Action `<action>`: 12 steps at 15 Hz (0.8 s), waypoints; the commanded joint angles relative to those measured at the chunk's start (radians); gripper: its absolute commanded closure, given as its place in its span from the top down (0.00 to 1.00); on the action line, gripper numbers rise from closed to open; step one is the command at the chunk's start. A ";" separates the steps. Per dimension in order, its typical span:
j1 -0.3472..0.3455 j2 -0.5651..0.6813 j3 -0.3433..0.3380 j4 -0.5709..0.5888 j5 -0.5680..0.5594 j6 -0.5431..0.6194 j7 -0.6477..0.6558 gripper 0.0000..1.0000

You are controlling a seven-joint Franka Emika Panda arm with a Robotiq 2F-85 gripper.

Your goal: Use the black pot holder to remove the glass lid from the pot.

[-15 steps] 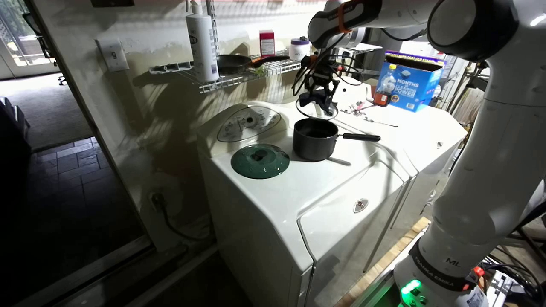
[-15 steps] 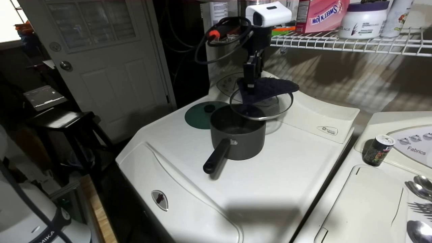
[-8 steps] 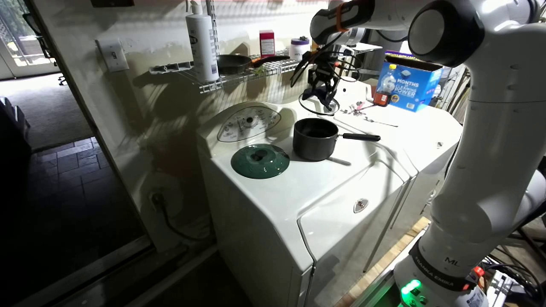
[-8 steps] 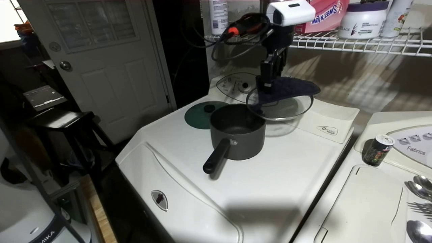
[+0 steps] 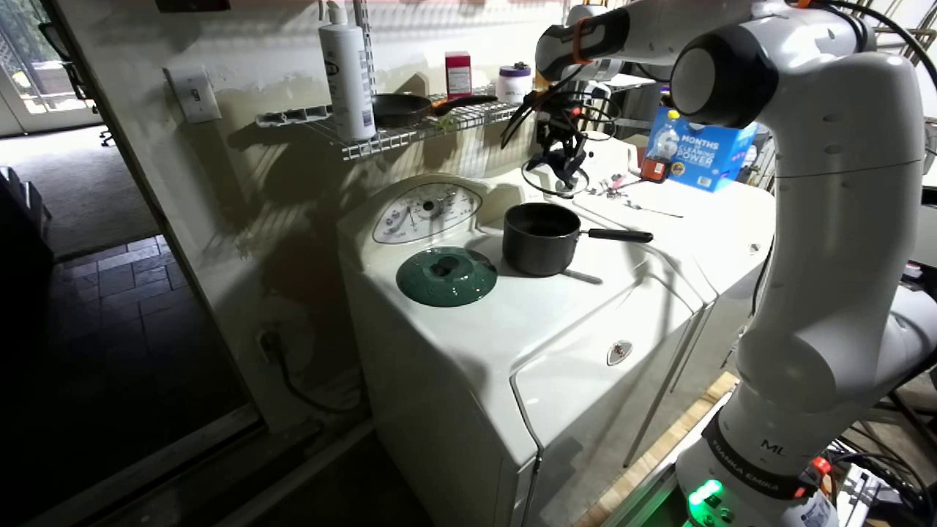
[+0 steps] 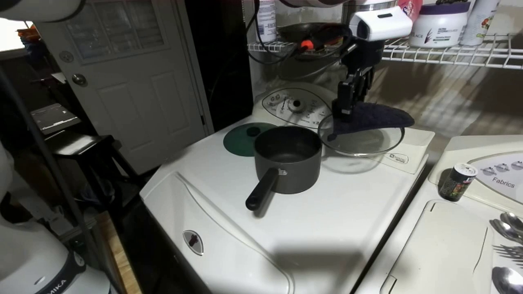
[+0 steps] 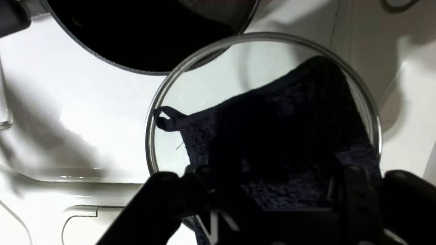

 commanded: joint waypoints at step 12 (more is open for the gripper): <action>-0.078 0.291 0.005 0.305 0.024 -0.160 -0.003 0.40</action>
